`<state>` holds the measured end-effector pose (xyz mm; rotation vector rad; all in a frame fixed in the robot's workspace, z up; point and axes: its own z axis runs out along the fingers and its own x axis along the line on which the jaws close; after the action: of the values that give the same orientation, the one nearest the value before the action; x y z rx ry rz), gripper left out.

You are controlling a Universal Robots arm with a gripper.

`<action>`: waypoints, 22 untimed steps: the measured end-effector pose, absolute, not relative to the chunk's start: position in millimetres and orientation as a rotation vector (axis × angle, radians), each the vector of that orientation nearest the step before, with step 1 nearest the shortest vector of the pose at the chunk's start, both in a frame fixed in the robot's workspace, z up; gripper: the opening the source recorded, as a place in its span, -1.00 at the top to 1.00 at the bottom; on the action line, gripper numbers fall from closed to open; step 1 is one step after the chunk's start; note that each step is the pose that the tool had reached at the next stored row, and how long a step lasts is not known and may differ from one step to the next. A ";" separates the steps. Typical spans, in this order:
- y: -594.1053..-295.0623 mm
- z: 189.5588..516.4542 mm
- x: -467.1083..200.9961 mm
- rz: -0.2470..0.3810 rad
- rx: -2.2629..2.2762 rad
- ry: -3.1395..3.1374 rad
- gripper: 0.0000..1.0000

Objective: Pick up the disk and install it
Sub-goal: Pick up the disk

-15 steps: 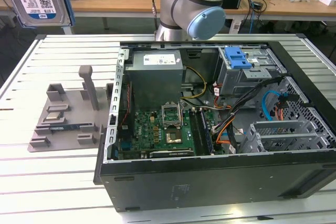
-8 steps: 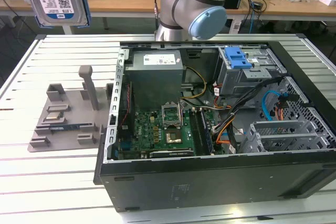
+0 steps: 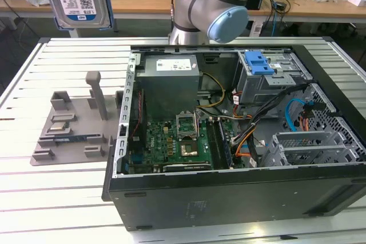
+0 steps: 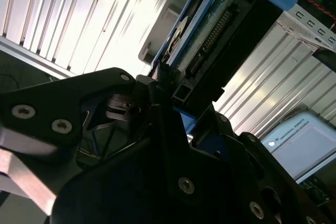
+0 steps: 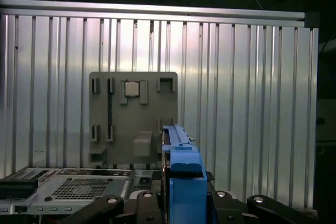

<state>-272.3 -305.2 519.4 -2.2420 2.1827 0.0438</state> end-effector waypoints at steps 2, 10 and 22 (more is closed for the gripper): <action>-305.2 519.3 -265.0 0.044 -2.242 2.183 0.26; -305.2 519.3 -238.8 0.044 -2.242 2.183 0.26; -305.2 519.3 -194.9 0.044 -2.242 2.183 0.26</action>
<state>-194.9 -305.2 519.3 -2.2419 2.1828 0.0438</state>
